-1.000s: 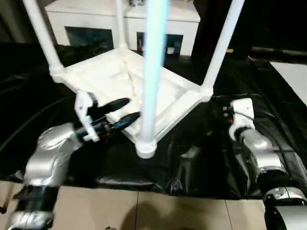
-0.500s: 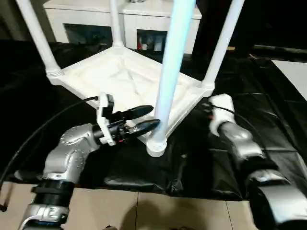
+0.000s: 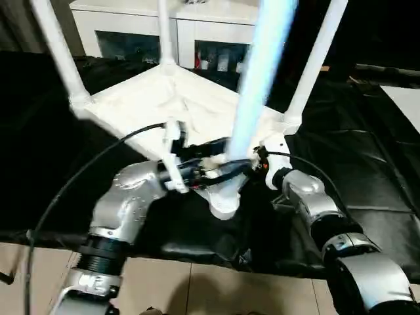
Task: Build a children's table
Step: Rotate table base
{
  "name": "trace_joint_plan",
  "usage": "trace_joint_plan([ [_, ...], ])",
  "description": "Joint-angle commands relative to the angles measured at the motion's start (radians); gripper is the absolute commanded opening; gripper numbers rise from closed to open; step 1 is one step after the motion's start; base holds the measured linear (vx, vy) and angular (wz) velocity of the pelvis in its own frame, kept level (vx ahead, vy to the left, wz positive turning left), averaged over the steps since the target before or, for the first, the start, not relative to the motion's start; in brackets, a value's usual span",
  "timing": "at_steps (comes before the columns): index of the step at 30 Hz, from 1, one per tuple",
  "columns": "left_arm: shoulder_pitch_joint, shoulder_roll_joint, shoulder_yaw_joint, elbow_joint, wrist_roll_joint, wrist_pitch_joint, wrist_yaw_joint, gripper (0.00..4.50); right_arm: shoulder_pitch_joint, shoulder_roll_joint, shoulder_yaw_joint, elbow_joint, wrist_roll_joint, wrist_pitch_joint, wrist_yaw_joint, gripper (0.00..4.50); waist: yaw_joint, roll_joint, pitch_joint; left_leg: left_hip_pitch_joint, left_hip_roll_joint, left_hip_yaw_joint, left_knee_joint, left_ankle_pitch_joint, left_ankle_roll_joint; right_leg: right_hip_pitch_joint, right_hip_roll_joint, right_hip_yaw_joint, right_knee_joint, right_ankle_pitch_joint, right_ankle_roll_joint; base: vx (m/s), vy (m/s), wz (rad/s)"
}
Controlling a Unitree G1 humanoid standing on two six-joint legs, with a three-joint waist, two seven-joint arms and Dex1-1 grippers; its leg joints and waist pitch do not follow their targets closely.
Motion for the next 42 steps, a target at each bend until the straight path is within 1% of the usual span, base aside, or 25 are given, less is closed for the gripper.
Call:
trace_joint_plan([
  [1,-0.028,-0.04,-0.065,-0.062,-0.015,0.008,-0.01,3.31,0.026,0.015,0.017,-0.014,0.013,0.004,0.052,3.71,0.0,0.014,-0.07,0.012,0.028,-0.004,-0.068,-0.174,0.047,0.061,-0.046,0.031,-0.048,-0.053,-0.283,0.0,0.0,0.0],
  [5,-0.045,-0.1,-0.092,-0.051,-0.001,-0.014,0.01,3.31,0.069,0.062,0.036,-0.063,0.036,0.009,0.139,3.71,-0.005,0.013,-0.069,0.009,0.028,-0.007,-0.07,-0.201,0.051,0.064,-0.047,0.031,-0.053,-0.092,-0.281,0.0,0.0,0.0],
  [6,-0.048,-0.112,-0.096,-0.049,0.005,-0.019,0.015,3.31,0.079,0.076,0.043,-0.076,0.036,0.003,0.154,3.71,-0.007,0.016,-0.068,0.008,0.03,-0.008,-0.071,-0.206,0.052,0.062,-0.049,0.031,-0.055,-0.103,-0.28,0.0,0.0,0.0],
  [7,-0.049,-0.117,-0.099,-0.048,0.007,-0.018,0.018,3.31,0.084,0.083,0.047,-0.085,0.038,0.002,0.162,3.71,-0.009,0.013,-0.068,0.009,0.03,-0.008,-0.071,-0.208,0.051,0.063,-0.049,0.03,-0.056,-0.112,-0.279,0.0,0.0,0.0],
  [9,-0.053,-0.135,-0.096,-0.036,0.022,-0.036,0.038,3.31,0.096,0.1,0.051,-0.106,0.042,-0.001,0.185,3.71,-0.014,0.016,-0.065,0.01,0.029,-0.008,-0.072,-0.227,0.044,0.06,-0.047,0.031,-0.062,-0.154,-0.271,0.0,0.0,0.0],
  [11,-0.058,-0.149,-0.09,-0.018,0.037,-0.058,0.056,3.31,0.1,0.111,0.045,-0.117,0.052,0.002,0.19,3.71,-0.018,0.016,-0.065,0.011,0.029,-0.011,-0.074,-0.24,0.04,0.059,-0.047,0.03,-0.065,-0.178,-0.265,0.0,0.0,0.0],
  [12,-0.059,-0.154,-0.09,-0.01,0.046,-0.069,0.06,3.31,0.1,0.117,0.04,-0.121,0.057,0.001,0.183,3.71,-0.021,0.021,-0.063,0.012,0.028,-0.012,-0.076,-0.261,0.036,0.057,-0.048,0.029,-0.07,-0.206,-0.259,0.0,0.0,0.0],
  [13,-0.059,-0.154,-0.09,-0.01,0.046,-0.069,0.06,3.31,0.1,0.117,0.04,-0.121,0.057,0.001,0.183,3.71,-0.021,0.021,-0.063,0.012,0.028,-0.012,-0.076,-0.261,0.036,0.057,-0.048,0.029,-0.07,-0.206,-0.259,0.0,0.0,0.0],
  [14,-0.06,-0.16,-0.09,-0.005,0.058,-0.079,0.064,3.31,0.101,0.122,0.031,-0.127,0.063,0.004,0.179,3.71,-0.027,0.019,-0.061,0.014,0.028,-0.015,-0.078,-0.292,0.026,0.055,-0.048,0.029,-0.076,-0.254,-0.246,0.0,0.0,0.0],
  [16,-0.062,-0.163,-0.09,-0.001,0.064,-0.088,0.071,3.31,0.099,0.123,0.027,-0.131,0.062,0.001,0.169,3.71,-0.029,0.019,-0.061,0.017,0.027,-0.016,-0.079,-0.309,0.02,0.052,-0.049,0.03,-0.08,-0.288,-0.235,0.0,0.0,0.0],
  [17,-0.068,-0.162,-0.091,0.01,0.079,-0.105,0.079,3.31,0.09,0.125,0.014,-0.13,0.055,-0.02,0.127,3.71,-0.028,0.019,-0.061,0.017,0.028,-0.017,-0.079,-0.307,0.019,0.051,-0.05,0.03,-0.081,-0.289,-0.232,0.0,0.0,0.0],
  [18,-0.072,-0.163,-0.086,0.022,0.091,-0.118,0.091,3.31,0.083,0.123,0.004,-0.133,0.05,-0.043,0.093,3.71,-0.029,0.015,-0.062,0.015,0.027,-0.017,-0.08,-0.299,0.018,0.052,-0.049,0.03,-0.08,-0.284,-0.228,0.0,0.0,0.0],
  [19,-0.077,-0.162,-0.081,0.034,0.099,-0.128,0.102,3.31,0.075,0.12,-0.012,-0.138,0.051,-0.065,0.056,3.71,-0.028,0.018,-0.061,0.015,0.027,-0.018,-0.081,-0.299,0.016,0.05,-0.05,0.03,-0.081,-0.288,-0.226,0.0,0.0,0.0],
  [21,-0.083,-0.154,-0.07,0.049,0.11,-0.145,0.111,3.31,0.06,0.111,-0.058,-0.167,0.085,-0.081,0.027,3.71,-0.029,0.016,-0.061,0.015,0.025,-0.017,-0.081,-0.297,0.017,0.05,-0.05,0.03,-0.082,-0.294,-0.214,0.0,0.0,0.0],
  [22,-0.085,-0.148,-0.062,0.055,0.114,-0.15,0.114,3.31,0.052,0.1,-0.08,-0.184,0.096,-0.091,0.006,3.71,-0.028,0.015,-0.064,0.014,0.026,-0.017,-0.079,-0.284,0.022,0.051,-0.05,0.031,-0.077,-0.276,-0.214,0.0,0.0,0.0],
  [23,-0.085,-0.148,-0.062,0.055,0.114,-0.15,0.114,3.31,0.052,0.1,-0.08,-0.184,0.096,-0.091,0.006,3.71,-0.028,0.015,-0.064,0.013,0.026,-0.017,-0.079,-0.275,0.026,0.051,-0.049,0.03,-0.076,-0.266,-0.216,0.0,0.0,0.0],
  [24,-0.08,-0.125,-0.047,0.046,0.112,-0.147,0.103,3.31,0.032,0.059,-0.127,-0.216,0.118,-0.093,-0.03,3.71,-0.025,0.016,-0.064,0.015,0.027,-0.015,-0.078,-0.259,0.033,0.051,-0.05,0.031,-0.075,-0.243,-0.224,0.0,0.0,0.0],
  [25,-0.076,-0.116,-0.043,0.04,0.11,-0.143,0.098,3.31,0.026,0.042,-0.14,-0.22,0.119,-0.091,-0.049,3.71,-0.024,0.015,-0.065,0.013,0.026,-0.016,-0.077,-0.244,0.035,0.053,-0.05,0.031,-0.071,-0.227,-0.224,0.0,0.0,0.0],
  [26,-0.072,-0.108,-0.039,0.033,0.107,-0.139,0.092,3.31,0.019,0.023,-0.153,-0.221,0.118,-0.088,-0.068,3.71,-0.017,0.018,-0.066,0.019,0.025,-0.01,-0.072,-0.205,0.042,0.05,-0.045,0.031,-0.066,-0.17,-0.239,0.0,0.0,0.0],
  [27,-0.066,-0.099,-0.037,0.024,0.102,-0.132,0.085,3.31,0.015,0.004,-0.159,-0.215,0.113,-0.087,-0.081,3.71,-0.016,0.02,-0.066,0.018,0.024,-0.009,-0.072,-0.195,0.044,0.052,-0.044,0.031,-0.064,-0.154,-0.241,0.0,0.0,0.0],
  [31,-0.049,-0.075,-0.031,0.01,0.089,-0.128,0.072,3.31,-0.003,-0.07,-0.158,-0.136,0.063,-0.06,-0.163,3.71,-0.014,0.017,-0.069,0.011,0.019,-0.007,-0.068,-0.156,0.049,0.059,-0.044,0.03,-0.057,-0.101,-0.251,0.0,0.0,0.0],
  [34,-0.039,-0.061,-0.029,0.0,0.085,-0.123,0.068,3.31,-0.012,-0.128,-0.108,-0.042,-0.019,0.006,-0.263,3.71,-0.015,0.013,-0.07,0.009,0.015,-0.007,-0.065,-0.136,0.051,0.06,-0.042,0.028,-0.055,-0.086,-0.265,0.0,0.0,0.0],
  [35,-0.037,-0.057,-0.029,-0.003,0.085,-0.123,0.069,3.31,-0.012,-0.137,-0.097,-0.022,-0.034,0.027,-0.279,3.71,-0.015,0.015,-0.069,0.01,0.016,-0.005,-0.064,-0.148,0.049,0.059,-0.044,0.029,-0.058,-0.1,-0.266,0.0,0.0,0.0],
  [38,-0.03,-0.048,-0.027,-0.021,0.076,-0.112,0.066,3.31,-0.006,-0.138,-0.074,0.018,-0.053,0.054,-0.264,3.71,-0.022,0.01,-0.067,0.006,0.016,-0.006,-0.064,-0.182,0.054,0.061,-0.047,0.029,-0.063,-0.156,-0.247,0.0,0.0,0.0],
  [42,-0.024,-0.04,-0.032,-0.041,0.07,-0.098,0.059,3.31,-0.001,-0.115,-0.065,0.043,-0.057,0.04,-0.228,3.71,-0.025,0.012,-0.064,0.008,0.02,-0.006,-0.065,-0.205,0.055,0.056,-0.047,0.029,-0.066,-0.199,-0.244,0.0,0.0,0.0],
])
